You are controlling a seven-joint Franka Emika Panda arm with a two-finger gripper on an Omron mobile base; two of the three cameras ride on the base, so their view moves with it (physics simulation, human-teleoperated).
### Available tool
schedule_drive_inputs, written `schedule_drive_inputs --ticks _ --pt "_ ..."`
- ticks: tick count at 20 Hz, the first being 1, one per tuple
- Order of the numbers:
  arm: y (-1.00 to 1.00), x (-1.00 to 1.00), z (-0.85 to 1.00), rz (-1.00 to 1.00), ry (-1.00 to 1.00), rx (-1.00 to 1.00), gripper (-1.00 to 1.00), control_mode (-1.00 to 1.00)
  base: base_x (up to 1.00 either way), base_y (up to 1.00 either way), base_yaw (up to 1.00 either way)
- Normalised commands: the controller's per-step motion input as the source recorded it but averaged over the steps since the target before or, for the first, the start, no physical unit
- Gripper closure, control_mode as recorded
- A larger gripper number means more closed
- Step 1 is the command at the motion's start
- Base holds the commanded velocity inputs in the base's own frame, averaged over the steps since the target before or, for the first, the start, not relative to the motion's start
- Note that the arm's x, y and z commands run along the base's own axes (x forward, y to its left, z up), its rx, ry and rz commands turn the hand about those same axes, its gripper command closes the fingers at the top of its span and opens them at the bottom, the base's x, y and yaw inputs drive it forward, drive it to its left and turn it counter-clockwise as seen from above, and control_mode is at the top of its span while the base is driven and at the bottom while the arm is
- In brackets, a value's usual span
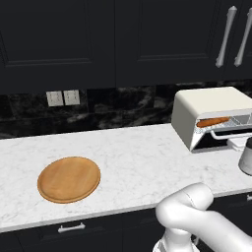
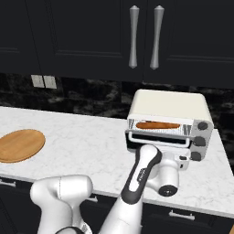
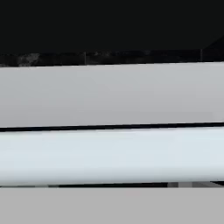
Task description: Pick up the kebab skewer and baguette bread, and place them inside the toaster oven. Close the toaster oven door and start by setting the timer.
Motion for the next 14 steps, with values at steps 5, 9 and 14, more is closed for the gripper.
schedule_drive_inputs --ticks 5,9,14 --pt "0.51 0.66 0.01 0.0 0.0 0.0 -1.0 -1.0 0.0 0.0 0.0" --pt "0.35 0.57 0.01 0.0 0.0 0.0 -1.0 -1.0 0.0 0.0 0.0" --pt "0.32 0.4 0.01 -0.01 0.0 0.0 -1.0 -1.0 0.0 0.0 0.0"
